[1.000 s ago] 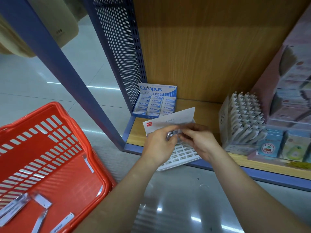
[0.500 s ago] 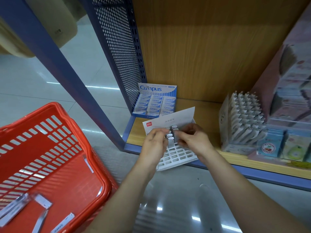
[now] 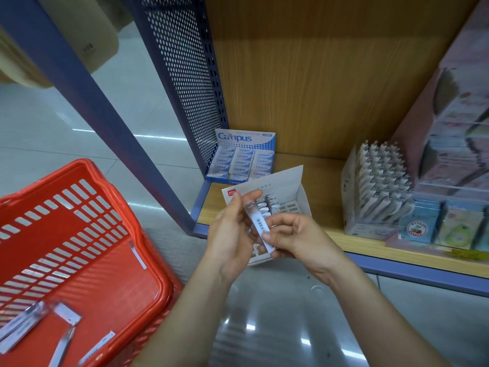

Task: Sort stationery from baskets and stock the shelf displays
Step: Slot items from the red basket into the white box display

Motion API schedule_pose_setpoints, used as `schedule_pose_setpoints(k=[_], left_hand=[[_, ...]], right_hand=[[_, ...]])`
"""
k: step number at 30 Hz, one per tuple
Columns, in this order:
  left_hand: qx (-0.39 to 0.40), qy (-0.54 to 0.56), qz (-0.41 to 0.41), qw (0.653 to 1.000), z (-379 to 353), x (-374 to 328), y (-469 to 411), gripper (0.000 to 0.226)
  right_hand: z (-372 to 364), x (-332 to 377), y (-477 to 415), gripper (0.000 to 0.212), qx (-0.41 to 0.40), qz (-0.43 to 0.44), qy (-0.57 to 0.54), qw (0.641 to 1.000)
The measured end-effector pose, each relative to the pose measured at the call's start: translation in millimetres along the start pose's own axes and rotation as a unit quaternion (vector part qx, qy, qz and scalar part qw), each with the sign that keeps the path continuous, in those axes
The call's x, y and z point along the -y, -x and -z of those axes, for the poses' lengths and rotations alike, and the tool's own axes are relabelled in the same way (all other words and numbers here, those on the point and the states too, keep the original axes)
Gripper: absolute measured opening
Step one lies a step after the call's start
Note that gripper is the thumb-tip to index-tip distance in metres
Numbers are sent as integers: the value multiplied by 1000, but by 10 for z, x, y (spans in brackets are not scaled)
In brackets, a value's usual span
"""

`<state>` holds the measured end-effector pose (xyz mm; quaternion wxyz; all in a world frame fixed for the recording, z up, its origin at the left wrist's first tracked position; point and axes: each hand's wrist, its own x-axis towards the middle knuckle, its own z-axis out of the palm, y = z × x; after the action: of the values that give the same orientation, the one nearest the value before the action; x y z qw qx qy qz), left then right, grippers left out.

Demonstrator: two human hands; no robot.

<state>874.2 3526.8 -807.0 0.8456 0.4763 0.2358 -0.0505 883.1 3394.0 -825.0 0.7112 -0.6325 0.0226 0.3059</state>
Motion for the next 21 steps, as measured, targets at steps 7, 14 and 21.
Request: schedule_pose_setpoints(k=[7, 14, 21], left_hand=[[-18, -90, -75, 993, 155, -32, 6, 18], [-63, -119, -4, 991, 160, 148, 40, 9], [-60, -104, 73, 990, 112, 241, 55, 12]], right_hand=[[104, 36, 8, 18, -37, 20, -53, 998], [273, 49, 62, 27, -14, 73, -234, 969], [376, -102, 31, 43, 30, 63, -275, 959]])
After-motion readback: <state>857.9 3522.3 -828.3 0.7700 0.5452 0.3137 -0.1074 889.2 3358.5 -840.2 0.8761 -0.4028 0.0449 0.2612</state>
